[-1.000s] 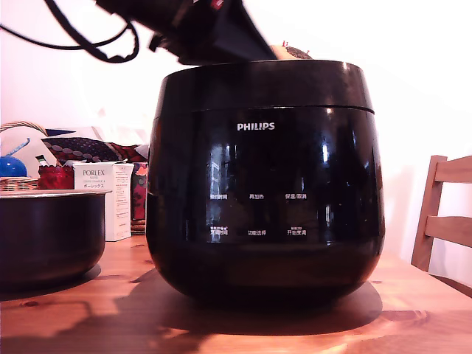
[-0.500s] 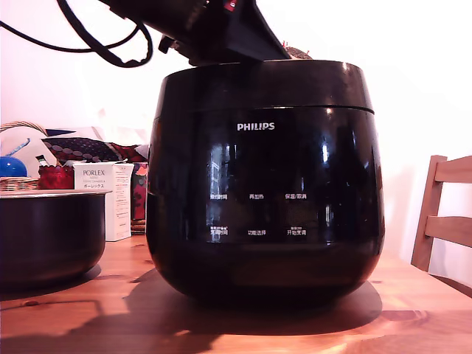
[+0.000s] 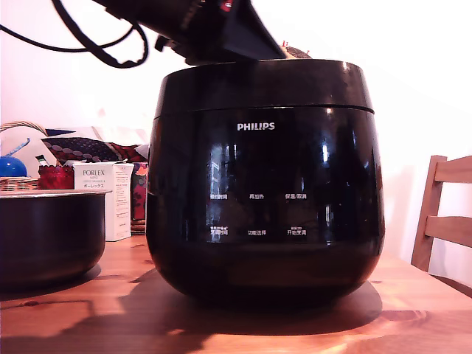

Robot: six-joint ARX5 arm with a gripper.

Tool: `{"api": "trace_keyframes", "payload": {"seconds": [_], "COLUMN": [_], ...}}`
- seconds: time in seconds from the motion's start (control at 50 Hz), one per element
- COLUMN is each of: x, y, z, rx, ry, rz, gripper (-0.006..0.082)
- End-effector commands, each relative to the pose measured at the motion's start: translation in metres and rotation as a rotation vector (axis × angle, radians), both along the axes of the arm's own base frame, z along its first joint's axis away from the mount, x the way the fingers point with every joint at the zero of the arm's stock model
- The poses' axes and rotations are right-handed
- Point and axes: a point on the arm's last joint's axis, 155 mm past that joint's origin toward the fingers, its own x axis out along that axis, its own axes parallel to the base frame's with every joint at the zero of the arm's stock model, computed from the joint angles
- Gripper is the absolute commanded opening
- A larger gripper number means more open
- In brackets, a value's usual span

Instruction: Open the rice cooker by pressing the large metal button on the top of its lid with medium force

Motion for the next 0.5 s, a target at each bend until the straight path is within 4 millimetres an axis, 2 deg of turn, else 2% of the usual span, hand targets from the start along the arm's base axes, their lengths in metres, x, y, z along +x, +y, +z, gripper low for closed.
{"api": "trace_keyframes", "payload": {"seconds": [0.0, 0.24, 0.48], "x": [0.005, 0.006, -0.002], "y": [0.014, 0.017, 0.023], "z": [-0.034, -0.038, -0.059], "rx": [0.070, 0.085, 0.151], "ry": [0.050, 0.062, 0.127], "rz": [0.033, 0.039, 0.028], "gripper": [-0.0022, -0.0022, -0.0022]}}
